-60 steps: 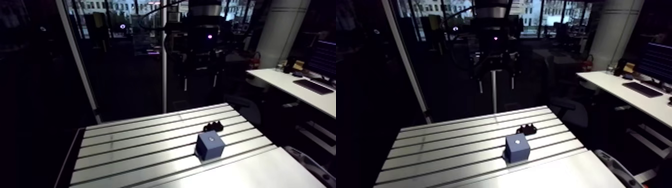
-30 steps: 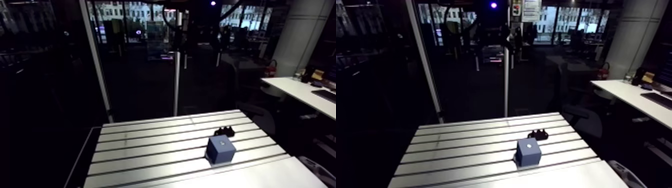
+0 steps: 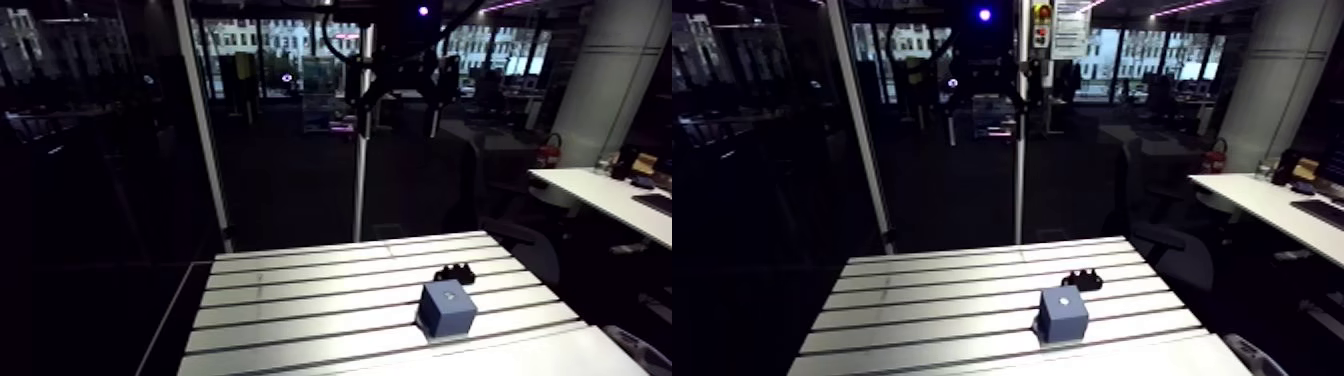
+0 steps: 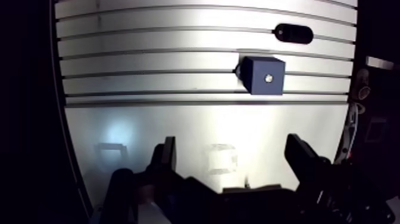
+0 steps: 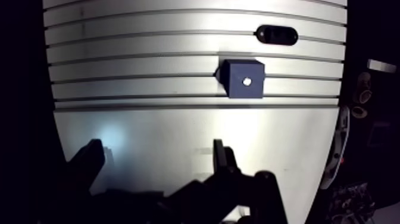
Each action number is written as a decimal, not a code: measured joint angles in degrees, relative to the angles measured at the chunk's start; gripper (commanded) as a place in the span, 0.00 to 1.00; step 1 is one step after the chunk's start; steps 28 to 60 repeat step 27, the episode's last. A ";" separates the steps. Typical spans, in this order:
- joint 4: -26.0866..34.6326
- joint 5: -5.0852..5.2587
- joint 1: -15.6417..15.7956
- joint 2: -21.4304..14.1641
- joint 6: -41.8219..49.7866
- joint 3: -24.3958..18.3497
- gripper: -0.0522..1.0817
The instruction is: Pick up the M10 bolt and insert it into the hex recess until seated.
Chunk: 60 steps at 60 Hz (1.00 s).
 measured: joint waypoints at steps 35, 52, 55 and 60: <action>-0.41 -0.12 0.39 1.34 0.03 -0.17 0.05; -0.41 -0.12 0.39 1.34 0.03 -0.17 0.05; -0.41 -0.12 0.39 1.34 0.03 -0.17 0.05; -0.41 -0.12 0.39 1.34 0.03 -0.17 0.05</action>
